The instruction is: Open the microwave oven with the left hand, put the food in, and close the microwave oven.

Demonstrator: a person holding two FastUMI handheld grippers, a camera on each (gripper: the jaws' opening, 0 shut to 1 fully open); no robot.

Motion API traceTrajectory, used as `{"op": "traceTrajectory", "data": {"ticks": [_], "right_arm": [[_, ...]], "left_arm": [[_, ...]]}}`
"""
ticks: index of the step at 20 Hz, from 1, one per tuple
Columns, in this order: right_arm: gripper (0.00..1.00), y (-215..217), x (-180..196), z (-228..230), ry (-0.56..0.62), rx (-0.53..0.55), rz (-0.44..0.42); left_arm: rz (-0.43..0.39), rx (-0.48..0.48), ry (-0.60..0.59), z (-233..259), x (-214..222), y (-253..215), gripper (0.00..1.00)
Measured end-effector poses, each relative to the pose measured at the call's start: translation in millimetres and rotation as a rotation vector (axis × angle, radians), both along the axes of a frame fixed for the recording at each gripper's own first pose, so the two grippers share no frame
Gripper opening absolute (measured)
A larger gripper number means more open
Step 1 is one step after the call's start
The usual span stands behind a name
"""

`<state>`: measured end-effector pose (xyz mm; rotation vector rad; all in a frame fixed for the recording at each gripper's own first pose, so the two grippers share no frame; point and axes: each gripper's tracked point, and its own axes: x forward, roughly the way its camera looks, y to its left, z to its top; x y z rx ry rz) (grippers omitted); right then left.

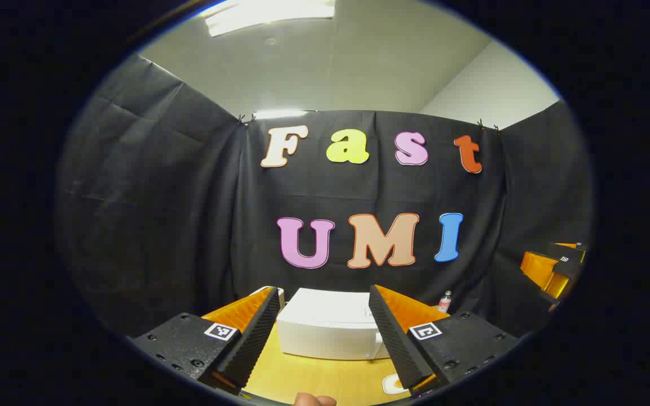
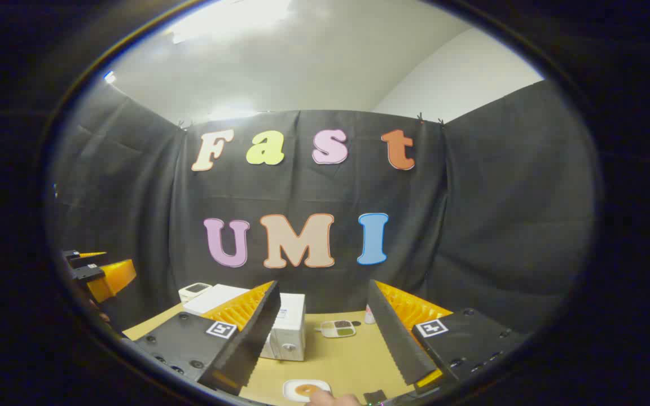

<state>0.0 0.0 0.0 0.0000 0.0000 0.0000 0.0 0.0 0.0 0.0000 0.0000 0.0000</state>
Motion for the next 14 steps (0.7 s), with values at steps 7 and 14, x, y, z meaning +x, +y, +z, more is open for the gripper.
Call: {"op": "traceTrajectory", "data": {"ticks": [7, 14], "right_arm": [[0.96, -4, 11, -23, 0.015, -0.005, 0.008], [0.96, -2, 21, -32, 0.004, -0.031, 0.014]], "left_arm": [[-0.013, 0.019, 0.02, -13, 5, -13, 0.93], [-0.043, 0.03, 0.024, -20, 10, -26, 0.96]]}}
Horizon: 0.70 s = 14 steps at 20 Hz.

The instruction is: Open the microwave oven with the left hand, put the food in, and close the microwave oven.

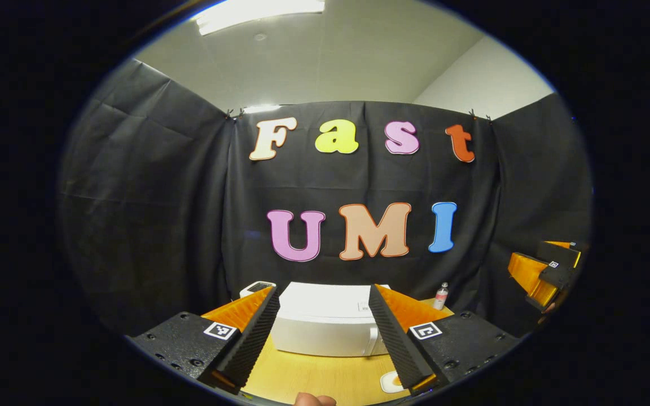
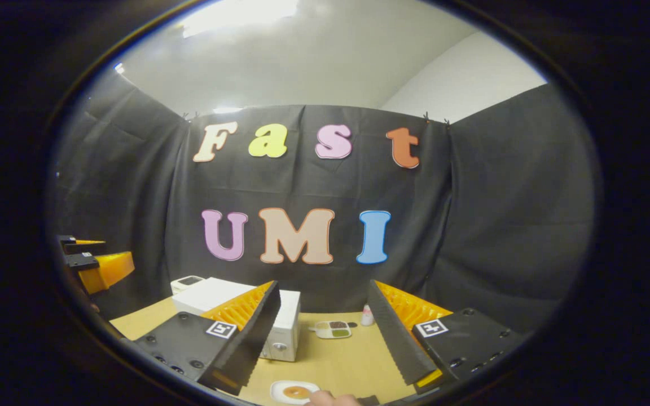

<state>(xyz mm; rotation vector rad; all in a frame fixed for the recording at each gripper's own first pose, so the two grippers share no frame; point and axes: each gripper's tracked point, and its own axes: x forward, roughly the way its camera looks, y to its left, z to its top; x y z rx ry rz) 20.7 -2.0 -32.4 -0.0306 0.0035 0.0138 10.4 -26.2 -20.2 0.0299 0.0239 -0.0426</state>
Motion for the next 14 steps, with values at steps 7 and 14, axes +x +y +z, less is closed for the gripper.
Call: {"op": "traceTrajectory", "data": {"ticks": [7, 14], "right_arm": [[0.96, -2, 4, 3, -0.016, 0.013, -0.003], [0.96, -15, 12, -2, -0.01, 0.018, -0.009]], "left_arm": [[-0.074, 0.017, 0.0, -4, 7, -33, 0.95], [-0.077, 0.027, -0.009, -9, 12, -38, 0.94]]}}
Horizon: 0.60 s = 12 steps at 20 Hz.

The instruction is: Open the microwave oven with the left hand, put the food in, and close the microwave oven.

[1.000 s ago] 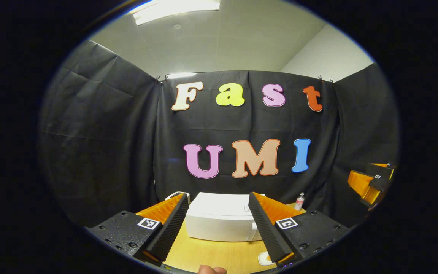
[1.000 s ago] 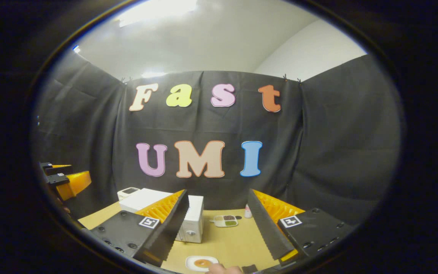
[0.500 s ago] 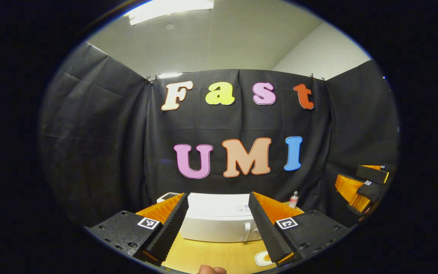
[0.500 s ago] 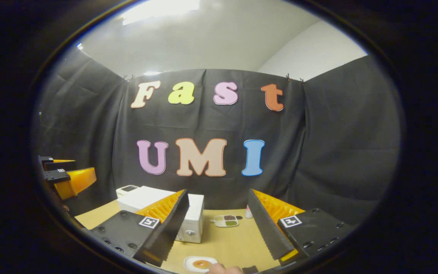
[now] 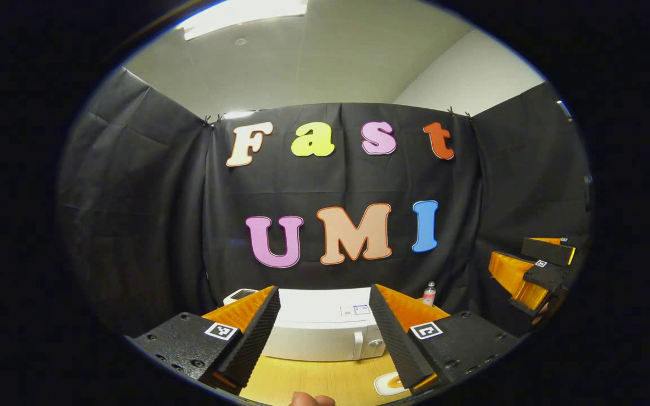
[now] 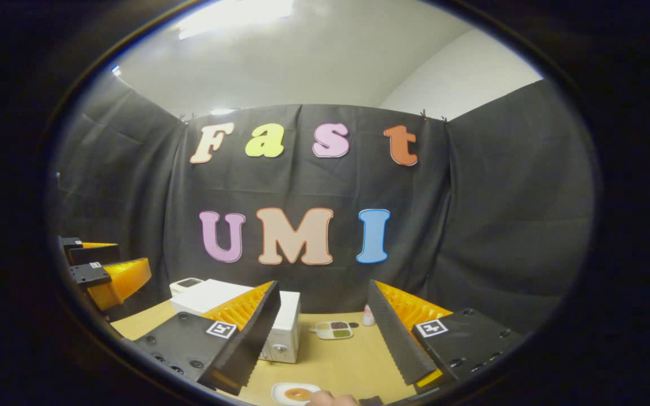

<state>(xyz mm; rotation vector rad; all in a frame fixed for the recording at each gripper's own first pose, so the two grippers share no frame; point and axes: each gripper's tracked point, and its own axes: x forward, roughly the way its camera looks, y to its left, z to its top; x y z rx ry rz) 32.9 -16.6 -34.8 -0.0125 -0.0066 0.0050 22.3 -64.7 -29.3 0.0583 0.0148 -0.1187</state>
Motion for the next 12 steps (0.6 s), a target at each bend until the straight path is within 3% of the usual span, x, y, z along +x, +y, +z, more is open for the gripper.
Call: {"op": "traceTrajectory", "data": {"ticks": [7, 12], "right_arm": [[0.98, -28, 5, -5, -0.008, 0.012, -0.007], [0.96, -50, -3, -10, -0.022, 0.037, 0.005]], "left_arm": [[0.017, 0.028, 0.027, -28, 11, -11, 0.95], [-0.02, 0.014, 0.046, -63, 19, -44, 0.95]]}}
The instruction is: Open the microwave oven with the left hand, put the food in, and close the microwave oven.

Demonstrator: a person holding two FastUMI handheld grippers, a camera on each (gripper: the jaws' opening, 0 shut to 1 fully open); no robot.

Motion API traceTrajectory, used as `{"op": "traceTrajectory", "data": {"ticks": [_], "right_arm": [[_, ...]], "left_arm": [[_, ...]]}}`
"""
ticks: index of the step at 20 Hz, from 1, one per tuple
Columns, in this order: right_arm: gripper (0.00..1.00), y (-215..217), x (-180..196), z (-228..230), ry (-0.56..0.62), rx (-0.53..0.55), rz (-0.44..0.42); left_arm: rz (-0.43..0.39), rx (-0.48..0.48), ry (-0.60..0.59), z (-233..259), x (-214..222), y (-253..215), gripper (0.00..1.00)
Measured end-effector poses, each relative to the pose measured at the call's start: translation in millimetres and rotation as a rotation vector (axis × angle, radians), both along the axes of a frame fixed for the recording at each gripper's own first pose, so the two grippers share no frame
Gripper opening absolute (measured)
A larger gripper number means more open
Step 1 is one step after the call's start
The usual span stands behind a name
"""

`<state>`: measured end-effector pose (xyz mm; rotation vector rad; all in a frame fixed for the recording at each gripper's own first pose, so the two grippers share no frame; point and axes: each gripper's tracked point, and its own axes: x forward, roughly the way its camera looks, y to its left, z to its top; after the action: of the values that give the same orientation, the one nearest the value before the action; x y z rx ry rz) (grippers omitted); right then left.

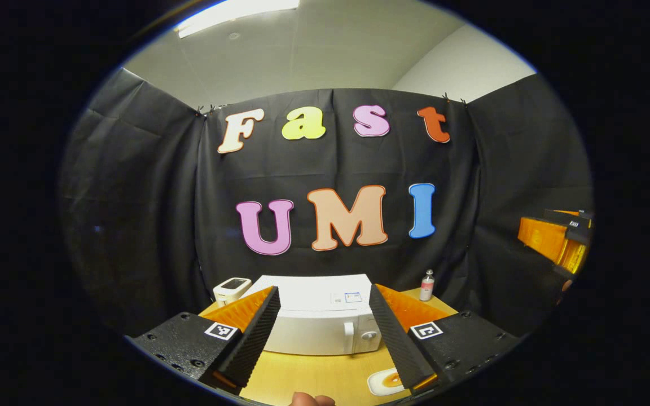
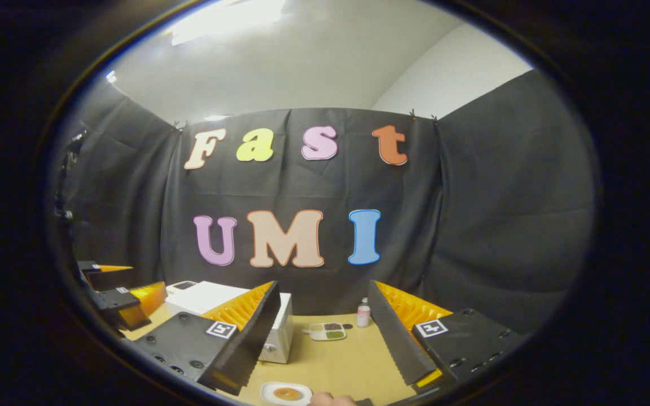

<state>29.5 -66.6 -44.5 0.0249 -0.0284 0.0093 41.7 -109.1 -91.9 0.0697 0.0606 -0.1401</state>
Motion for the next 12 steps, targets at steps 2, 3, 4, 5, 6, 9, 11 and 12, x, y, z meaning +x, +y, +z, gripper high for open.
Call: {"op": "traceTrajectory", "data": {"ticks": [2, 3, 4, 5, 6, 9, 11, 12], "right_arm": [[0.96, -10, -1, 0, -0.01, -0.009, 0.001], [0.99, -14, -3, 1, -0.021, -0.016, 0.002], [0.98, -18, -3, 3, -0.029, -0.024, 0.008], [0.96, -20, -3, 4, -0.036, -0.032, 0.015], [0.96, -23, -4, 6, -0.038, -0.041, 0.024], [0.96, -28, -7, 12, -0.046, -0.063, 0.066], [0.96, -28, -11, 15, -0.05, -0.062, 0.097], [0.96, -28, -10, 20, -0.051, -0.063, 0.102]], "left_arm": [[-0.021, -0.004, 0.005, -19, 7, -14, 0.95], [-0.021, 0.004, 0.012, -29, 12, -17, 0.94], [-0.021, 0.011, 0.012, -39, 17, -20, 0.95], [-0.017, 0.013, 0.022, -53, 23, -25, 0.95], [-0.008, 0.007, 0.045, -67, 29, -27, 0.95], [0.032, -0.015, 0.084, -103, 46, -32, 0.96], [0.053, 0.008, 0.111, -130, 58, -33, 0.95], [0.056, 0.022, 0.125, -143, 64, -32, 0.94]]}}
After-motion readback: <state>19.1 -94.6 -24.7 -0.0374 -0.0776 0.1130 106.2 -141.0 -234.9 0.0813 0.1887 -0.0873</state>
